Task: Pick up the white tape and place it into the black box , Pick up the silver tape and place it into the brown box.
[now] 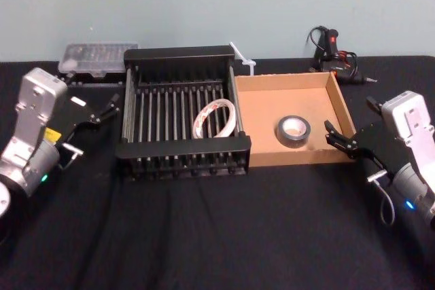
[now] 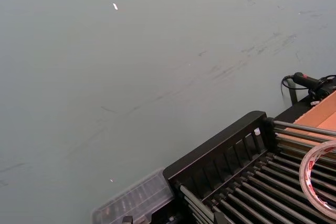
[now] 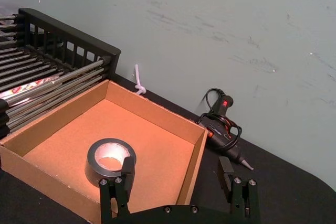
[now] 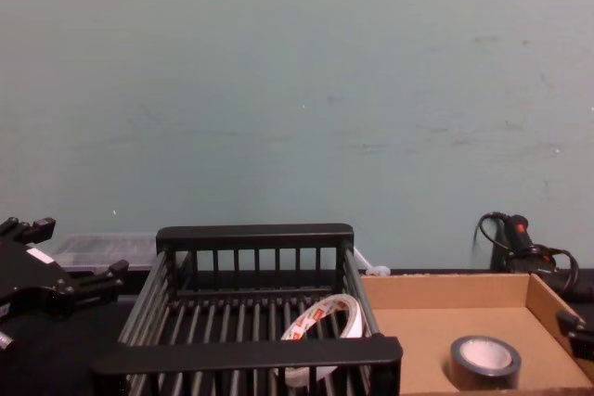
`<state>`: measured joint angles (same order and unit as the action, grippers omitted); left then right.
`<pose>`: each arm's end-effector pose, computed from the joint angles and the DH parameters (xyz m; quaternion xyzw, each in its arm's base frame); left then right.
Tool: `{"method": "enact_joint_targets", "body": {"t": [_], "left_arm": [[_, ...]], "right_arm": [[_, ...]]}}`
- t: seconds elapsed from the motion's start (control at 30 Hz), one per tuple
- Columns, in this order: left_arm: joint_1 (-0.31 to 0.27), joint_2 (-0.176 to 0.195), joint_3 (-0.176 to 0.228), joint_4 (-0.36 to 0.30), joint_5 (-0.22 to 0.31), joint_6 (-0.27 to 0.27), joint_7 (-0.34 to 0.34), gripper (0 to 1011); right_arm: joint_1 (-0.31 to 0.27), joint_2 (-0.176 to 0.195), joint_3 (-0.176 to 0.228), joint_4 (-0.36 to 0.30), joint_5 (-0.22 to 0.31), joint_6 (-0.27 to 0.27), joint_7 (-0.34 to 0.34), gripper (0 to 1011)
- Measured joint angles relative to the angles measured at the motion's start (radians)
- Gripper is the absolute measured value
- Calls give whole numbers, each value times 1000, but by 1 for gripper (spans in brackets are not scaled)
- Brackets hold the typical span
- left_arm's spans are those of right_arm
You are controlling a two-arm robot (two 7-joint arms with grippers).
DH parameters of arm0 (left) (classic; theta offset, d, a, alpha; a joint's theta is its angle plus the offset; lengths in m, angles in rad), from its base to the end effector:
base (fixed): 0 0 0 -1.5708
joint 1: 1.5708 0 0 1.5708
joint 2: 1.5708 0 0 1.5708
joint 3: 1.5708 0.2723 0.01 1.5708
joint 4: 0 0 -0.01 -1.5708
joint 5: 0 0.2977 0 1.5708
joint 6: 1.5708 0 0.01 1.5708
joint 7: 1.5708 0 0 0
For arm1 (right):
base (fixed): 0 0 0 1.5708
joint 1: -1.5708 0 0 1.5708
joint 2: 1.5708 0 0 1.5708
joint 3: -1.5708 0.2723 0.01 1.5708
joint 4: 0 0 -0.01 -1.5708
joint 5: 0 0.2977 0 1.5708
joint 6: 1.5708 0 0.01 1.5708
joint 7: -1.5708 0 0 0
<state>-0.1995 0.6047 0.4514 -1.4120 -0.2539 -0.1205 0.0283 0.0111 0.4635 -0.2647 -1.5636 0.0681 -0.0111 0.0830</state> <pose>0.3447 0.0755 -0.2859 0.1415 -0.1325 0.5799 0.7913 0.3098 -0.0528 -0.2881 -0.1621 -0.1121 -0.5653 0.8010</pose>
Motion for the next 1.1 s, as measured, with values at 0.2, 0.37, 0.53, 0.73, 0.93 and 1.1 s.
{"method": "enact_joint_targets", "body": {"t": [0.2,0.37,0.53,0.73,0.93,1.1], "left_arm": [[0,0,0,0,0,0,0,1001],[0,0,0,0,0,0,0,1001],[0,0,0,0,0,0,0,1001],[0,0,0,0,0,0,0,1001],[0,0,0,0,0,0,0,1001],[0,0,0,0,0,0,0,1001]], "right_arm": [[0,0,0,0,0,0,0,1002],[0,0,0,0,0,0,0,1002],[0,0,0,0,0,0,0,1002],[0,0,0,0,0,0,0,1002],[0,0,0,0,0,0,0,1002],[0,0,0,0,0,0,0,1002]]}}
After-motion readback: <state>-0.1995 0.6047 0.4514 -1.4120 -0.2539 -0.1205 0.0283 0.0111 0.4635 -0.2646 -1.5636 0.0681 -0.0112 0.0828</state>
